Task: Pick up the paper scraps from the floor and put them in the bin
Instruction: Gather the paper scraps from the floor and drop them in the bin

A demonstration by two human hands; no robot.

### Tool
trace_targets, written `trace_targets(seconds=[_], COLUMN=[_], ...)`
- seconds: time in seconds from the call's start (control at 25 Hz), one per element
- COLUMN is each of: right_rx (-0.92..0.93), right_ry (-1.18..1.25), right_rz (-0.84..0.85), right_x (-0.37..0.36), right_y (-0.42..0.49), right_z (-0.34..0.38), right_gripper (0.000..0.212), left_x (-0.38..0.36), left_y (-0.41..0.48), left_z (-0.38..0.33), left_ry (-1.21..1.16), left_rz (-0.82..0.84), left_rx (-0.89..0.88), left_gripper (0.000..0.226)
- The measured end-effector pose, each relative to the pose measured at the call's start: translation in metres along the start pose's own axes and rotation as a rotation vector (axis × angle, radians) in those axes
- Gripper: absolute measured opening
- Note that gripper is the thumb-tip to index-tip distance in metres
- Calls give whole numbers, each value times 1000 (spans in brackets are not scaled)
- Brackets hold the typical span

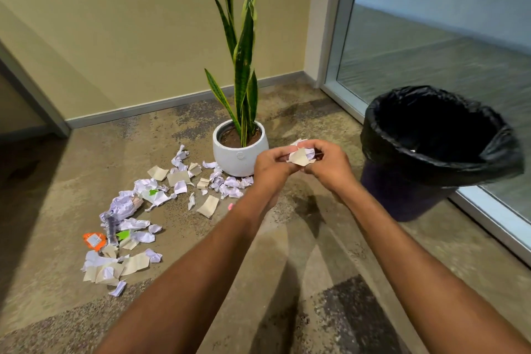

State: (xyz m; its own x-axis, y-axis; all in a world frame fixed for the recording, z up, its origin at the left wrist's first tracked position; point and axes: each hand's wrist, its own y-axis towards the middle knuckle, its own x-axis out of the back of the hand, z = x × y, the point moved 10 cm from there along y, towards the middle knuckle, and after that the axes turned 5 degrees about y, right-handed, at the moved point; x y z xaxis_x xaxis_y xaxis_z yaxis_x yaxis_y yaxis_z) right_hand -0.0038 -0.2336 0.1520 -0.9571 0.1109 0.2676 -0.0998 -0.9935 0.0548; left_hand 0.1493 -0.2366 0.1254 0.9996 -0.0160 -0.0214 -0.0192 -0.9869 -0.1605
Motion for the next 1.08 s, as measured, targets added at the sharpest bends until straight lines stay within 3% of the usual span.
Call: trace_targets(seconds=[0.28, 0.48, 0.72, 0.88, 1.08], right_rx=[-23, -106, -318, -297, -77], right_ry=[78, 224, 201, 206, 132], right_rz=[-231, -295, -444, -563, -640], right_x=[141, 214, 256, 264, 234], right_y=[14, 19, 16, 14, 22], right_z=[38, 23, -33, -37, 20], right_gripper=[54, 55, 89, 68, 40], left_x=[-125, -201, -246, -242, -196], left_y=[7, 9, 10, 8, 4], left_z=[-87, -103, -79, -89, -131], left_ry=[15, 44, 97, 105, 236], left_rz=[144, 221, 304, 309, 317], left_rx=[-20, 18, 116, 67, -90], left_gripper=[43, 43, 54, 55, 42])
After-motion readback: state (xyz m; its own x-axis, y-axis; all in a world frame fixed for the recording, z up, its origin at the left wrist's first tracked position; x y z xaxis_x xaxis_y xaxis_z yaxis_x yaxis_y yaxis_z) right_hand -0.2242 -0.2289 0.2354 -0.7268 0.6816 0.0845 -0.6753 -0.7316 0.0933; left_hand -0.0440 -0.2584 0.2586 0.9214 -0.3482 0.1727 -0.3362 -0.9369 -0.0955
